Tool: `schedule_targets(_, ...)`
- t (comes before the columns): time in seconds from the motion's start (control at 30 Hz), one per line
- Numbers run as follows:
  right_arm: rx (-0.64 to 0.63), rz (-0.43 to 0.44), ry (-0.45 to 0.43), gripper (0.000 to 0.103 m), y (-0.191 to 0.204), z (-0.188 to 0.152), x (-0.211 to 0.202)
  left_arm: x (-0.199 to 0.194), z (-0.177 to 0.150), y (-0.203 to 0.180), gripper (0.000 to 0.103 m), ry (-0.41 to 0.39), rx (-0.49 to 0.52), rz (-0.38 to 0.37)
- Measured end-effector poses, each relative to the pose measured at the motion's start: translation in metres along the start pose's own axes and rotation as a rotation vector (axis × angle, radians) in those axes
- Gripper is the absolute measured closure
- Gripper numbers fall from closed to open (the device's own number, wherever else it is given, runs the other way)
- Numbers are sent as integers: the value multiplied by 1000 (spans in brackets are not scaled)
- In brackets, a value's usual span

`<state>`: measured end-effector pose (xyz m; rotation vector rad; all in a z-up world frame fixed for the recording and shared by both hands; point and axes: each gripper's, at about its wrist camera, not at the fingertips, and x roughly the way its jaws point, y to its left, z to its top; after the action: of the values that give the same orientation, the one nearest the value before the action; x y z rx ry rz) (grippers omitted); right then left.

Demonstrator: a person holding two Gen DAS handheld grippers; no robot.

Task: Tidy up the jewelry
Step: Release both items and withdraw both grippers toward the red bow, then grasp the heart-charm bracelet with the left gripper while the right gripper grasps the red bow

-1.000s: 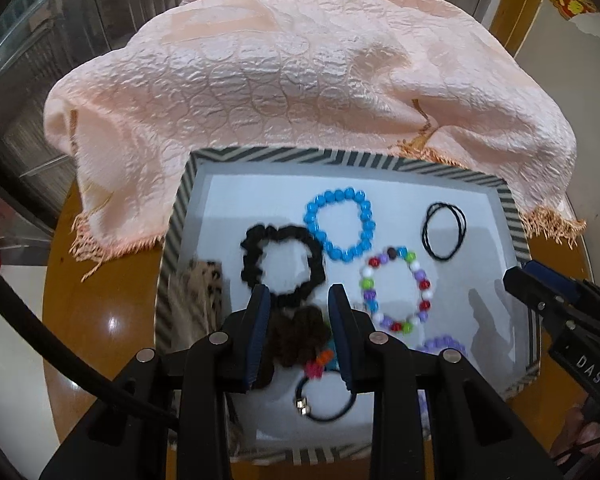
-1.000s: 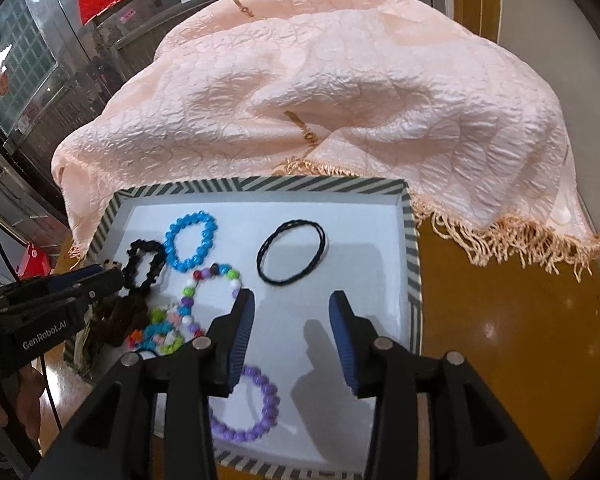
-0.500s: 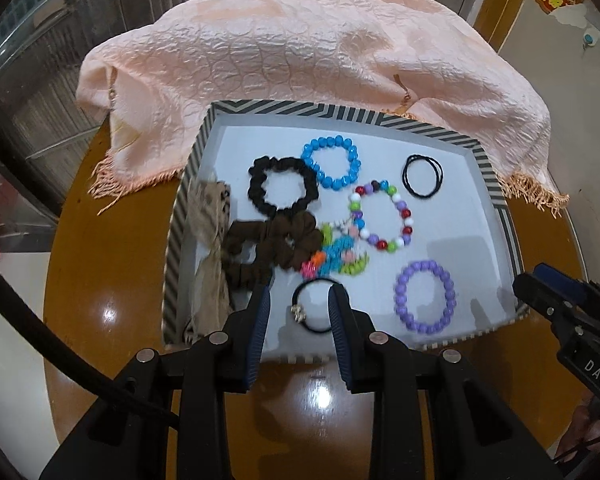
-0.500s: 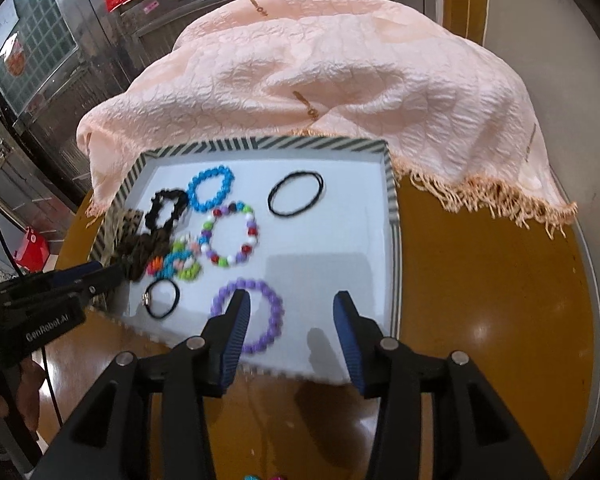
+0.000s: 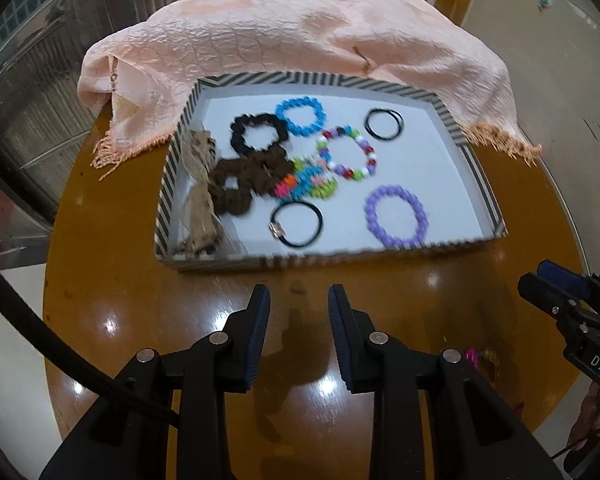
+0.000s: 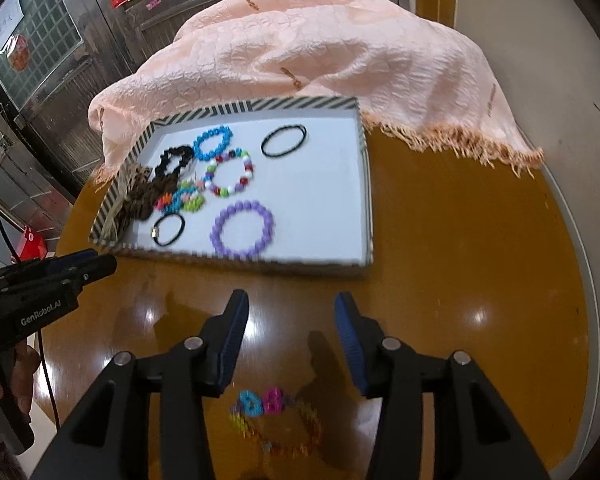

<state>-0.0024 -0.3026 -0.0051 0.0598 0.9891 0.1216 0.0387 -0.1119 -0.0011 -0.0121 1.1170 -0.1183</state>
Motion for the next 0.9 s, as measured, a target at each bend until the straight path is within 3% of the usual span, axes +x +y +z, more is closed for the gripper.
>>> schedule_targets(0.17,15,-9,8,55,-4,-32,-11,0,-19,-11,88,21,40,-25)
schedule_targets(0.7,90,-35,106,52,-33,-132,-24,21,-43,-72,84,161,171,-247)
schedule_targets(0.9,117,-28,96,49,-37,-145,-34,32,-50,-112,82,195,320,-290)
